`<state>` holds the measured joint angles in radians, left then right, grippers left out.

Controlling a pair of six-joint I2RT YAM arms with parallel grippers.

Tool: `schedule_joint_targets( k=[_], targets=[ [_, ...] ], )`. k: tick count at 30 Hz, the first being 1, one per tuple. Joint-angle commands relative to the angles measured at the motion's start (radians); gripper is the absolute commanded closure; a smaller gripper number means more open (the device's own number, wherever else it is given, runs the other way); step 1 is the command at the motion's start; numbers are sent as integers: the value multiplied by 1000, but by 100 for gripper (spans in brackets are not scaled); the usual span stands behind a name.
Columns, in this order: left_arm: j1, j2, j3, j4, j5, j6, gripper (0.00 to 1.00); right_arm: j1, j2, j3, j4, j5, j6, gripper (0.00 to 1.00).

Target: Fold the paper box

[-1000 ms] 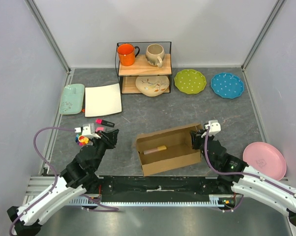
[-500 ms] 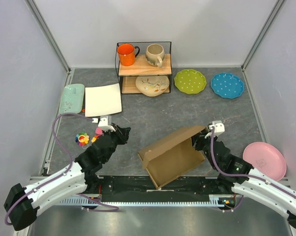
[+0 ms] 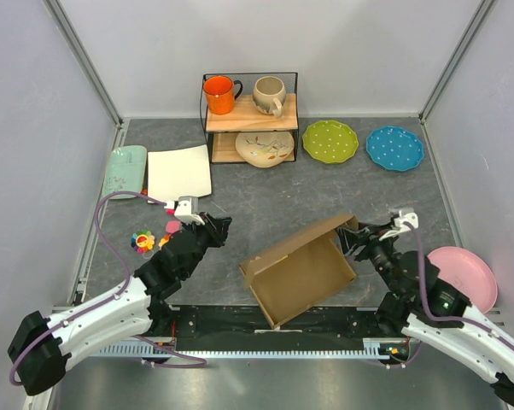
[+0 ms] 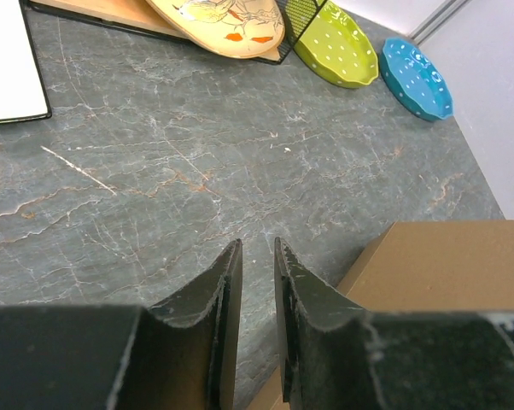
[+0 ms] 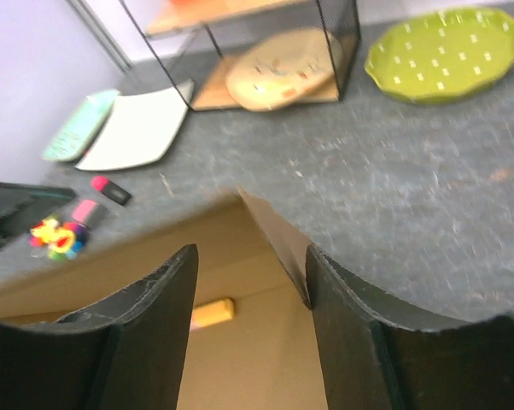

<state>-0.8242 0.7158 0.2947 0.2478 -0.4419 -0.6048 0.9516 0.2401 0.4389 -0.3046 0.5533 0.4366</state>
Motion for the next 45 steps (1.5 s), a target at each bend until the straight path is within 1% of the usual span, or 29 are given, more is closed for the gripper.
schedule_joint_targets(
  k=[1,3,7,9,11,12,13,15,16,18,19,20,22,24,29,30,32,33,36,38,41,42,43,44,45],
  targets=[
    [4,7,38,62,-6,46,72,4,-58,124,2,-84,-64,37],
    [5,10,43,64,-3,50,72,3,-71,177,-14,-101,-96,36],
    [5,19,54,64,6,54,72,3,-87,254,-24,-128,-140,35],
    [5,23,57,65,12,59,72,3,-94,282,10,-122,-156,35],
    [4,25,60,65,22,59,72,3,-59,303,41,-95,-162,35],
    [5,33,63,65,28,59,72,4,-23,319,50,-89,-167,35],
    [5,36,64,65,38,59,72,3,81,336,45,-73,-167,36],
    [3,37,64,65,55,54,73,4,209,403,0,-50,-161,37],
    [3,37,64,65,77,50,73,3,329,418,-7,-41,-153,38],
    [3,36,63,38,95,8,74,4,428,451,-30,-32,-148,41],
    [3,27,63,19,113,-9,74,4,499,449,-31,-39,-142,46],
    [2,22,64,-20,123,-29,74,3,524,437,-36,-68,-134,48],
    [2,4,61,-63,156,-82,74,4,557,405,-44,-101,-112,52],
    [3,-28,58,-145,172,-151,75,3,562,336,-63,-145,-69,54],
    [3,-125,21,-280,226,-283,75,3,530,137,-71,-274,39,54],
    [2,-137,18,-301,236,-311,75,4,531,117,-73,-320,56,54],
    [2,-163,12,-327,259,-360,75,3,544,71,-61,-349,100,53],
    [2,-170,14,-349,269,-374,75,3,560,64,-56,-372,102,53],
    [3,-180,8,-363,325,-438,75,4,597,73,-60,-375,132,54],
    [3,-180,-8,-340,399,-498,74,4,614,84,-67,-372,146,54],
    [-6,-177,-23,-326,480,-544,73,3,565,93,-61,-288,191,45],
    [-7,-182,-31,-326,491,-553,73,3,506,96,-62,-248,209,37],
    [-9,-199,-37,-324,509,-561,71,3,481,112,-67,-216,235,34],
    [-12,-208,-49,-328,516,-576,70,4,463,127,-99,-140,247,30],
    [-10,-219,-57,-331,522,-582,68,3,450,147,-122,-107,252,20]
  ],
)
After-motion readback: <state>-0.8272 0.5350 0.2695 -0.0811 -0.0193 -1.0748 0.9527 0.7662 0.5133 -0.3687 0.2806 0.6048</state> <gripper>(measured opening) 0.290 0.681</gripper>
